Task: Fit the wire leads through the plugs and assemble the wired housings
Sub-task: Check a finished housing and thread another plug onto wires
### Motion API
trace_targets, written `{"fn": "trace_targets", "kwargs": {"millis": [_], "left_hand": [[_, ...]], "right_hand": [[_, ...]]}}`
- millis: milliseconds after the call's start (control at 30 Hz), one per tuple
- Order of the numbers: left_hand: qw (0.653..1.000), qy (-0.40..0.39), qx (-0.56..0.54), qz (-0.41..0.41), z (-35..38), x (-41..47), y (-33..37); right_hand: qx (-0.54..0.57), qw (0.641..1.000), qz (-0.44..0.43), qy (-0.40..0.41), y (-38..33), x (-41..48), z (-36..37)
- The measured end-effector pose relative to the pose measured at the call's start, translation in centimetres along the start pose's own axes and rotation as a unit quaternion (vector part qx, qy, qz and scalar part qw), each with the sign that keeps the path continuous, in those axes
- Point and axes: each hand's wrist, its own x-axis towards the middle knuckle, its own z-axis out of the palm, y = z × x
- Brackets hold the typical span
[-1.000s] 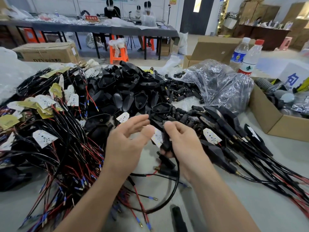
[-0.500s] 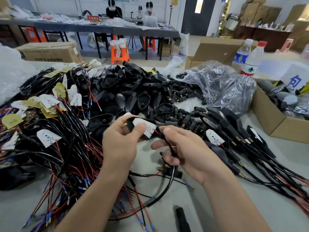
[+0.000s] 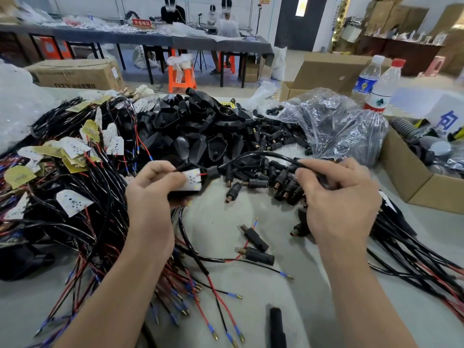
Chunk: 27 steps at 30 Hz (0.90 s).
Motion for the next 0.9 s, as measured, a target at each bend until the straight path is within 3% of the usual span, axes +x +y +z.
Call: {"fn": "trace_targets", "kwargs": {"millis": [100, 233, 300, 333, 400, 500, 600, 700, 900], "left_hand": [[0.982, -0.116, 0.147, 0.031, 0.1, -0.4, -0.2], [0.873, -0.245, 0.404, 0.119, 0.5, -1.5, -1.7], [0.831, -0.303, 0.451, 0.12, 0.6, -2.1, -2.3], [0.825, -0.332, 0.446, 0.095, 0.7, -2.2, -2.4], [0.84, -0.384, 0.383, 0.016, 1.0, -2.3, -2.4], [0.865, -0.413, 0.281, -0.038, 1.5, -2.3, -2.0], [0.923, -0.297, 0.243, -0.035, 2.3, -2.3, -2.2], [0.961, -0.182, 0.193, -0.074, 2.8, -2.1, -2.4], [0.975, -0.126, 0.134, -0.127, 2.5, -1.4, -2.6]], "right_hand": [[0.045, 0.997, 0.052, 0.045, 0.4, 0.3, 0.2], [0.135, 0.986, 0.095, 0.035, 0.7, 0.4, 0.7], [0.141, 0.985, 0.103, 0.011, 1.1, 0.6, 1.0], [0.151, 0.982, 0.111, -0.01, 1.2, 0.7, 1.2], [0.227, 0.96, 0.156, -0.056, 1.0, 0.6, 1.6], [0.365, 0.884, 0.267, -0.118, 0.1, 0.2, 1.9], [0.412, 0.82, 0.33, -0.221, -0.3, -0.3, 2.2], [0.407, 0.776, 0.325, -0.357, -0.6, -1.4, 2.7], [0.307, 0.75, 0.238, -0.535, -1.0, -3.5, 3.5]]}}
